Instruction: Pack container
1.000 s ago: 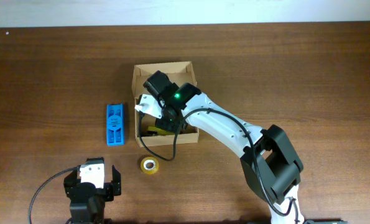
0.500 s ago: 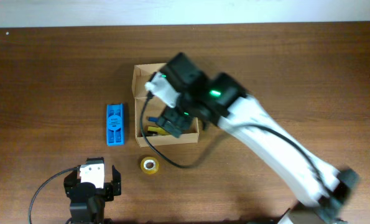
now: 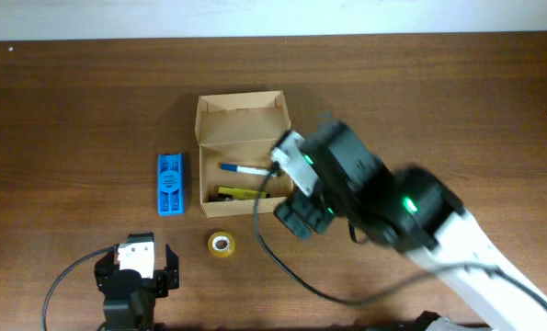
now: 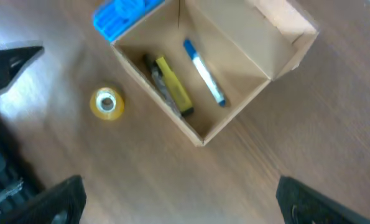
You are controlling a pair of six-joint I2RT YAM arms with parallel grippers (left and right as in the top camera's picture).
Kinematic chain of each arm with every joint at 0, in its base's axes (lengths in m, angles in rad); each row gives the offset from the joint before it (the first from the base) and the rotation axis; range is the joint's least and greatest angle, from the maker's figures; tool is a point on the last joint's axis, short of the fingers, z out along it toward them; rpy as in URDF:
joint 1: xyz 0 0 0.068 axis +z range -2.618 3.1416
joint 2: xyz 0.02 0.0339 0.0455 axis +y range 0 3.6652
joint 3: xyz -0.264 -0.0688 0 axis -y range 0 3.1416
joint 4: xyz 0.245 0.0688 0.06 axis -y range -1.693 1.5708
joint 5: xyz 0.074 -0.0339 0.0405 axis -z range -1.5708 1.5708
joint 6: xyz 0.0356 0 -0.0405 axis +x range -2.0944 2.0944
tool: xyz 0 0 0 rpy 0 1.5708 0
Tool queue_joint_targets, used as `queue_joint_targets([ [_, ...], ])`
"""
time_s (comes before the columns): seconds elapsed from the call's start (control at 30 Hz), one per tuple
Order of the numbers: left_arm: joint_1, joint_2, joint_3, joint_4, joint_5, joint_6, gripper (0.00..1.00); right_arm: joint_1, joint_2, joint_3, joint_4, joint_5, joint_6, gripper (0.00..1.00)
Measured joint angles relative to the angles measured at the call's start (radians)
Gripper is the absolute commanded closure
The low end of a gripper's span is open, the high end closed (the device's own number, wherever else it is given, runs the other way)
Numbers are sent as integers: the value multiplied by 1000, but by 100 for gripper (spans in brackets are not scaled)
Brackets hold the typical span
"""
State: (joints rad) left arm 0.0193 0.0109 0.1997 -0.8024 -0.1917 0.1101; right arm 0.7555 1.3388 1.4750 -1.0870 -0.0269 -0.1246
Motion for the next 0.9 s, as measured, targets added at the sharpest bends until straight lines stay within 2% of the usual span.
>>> queue_joint_targets([
  [0.17, 0, 0, 0, 0, 0, 0, 0, 0, -343, -341, 195, 2, 53, 1],
  [0.43, 0, 0, 0, 0, 0, 0, 0, 0, -792, -629, 245, 3, 89, 1],
  [0.63, 0, 0, 0, 0, 0, 0, 0, 0, -930, -723, 243, 3, 95, 1],
  [0.9, 0, 0, 0, 0, 0, 0, 0, 0, -934, -729, 243, 3, 98, 1],
])
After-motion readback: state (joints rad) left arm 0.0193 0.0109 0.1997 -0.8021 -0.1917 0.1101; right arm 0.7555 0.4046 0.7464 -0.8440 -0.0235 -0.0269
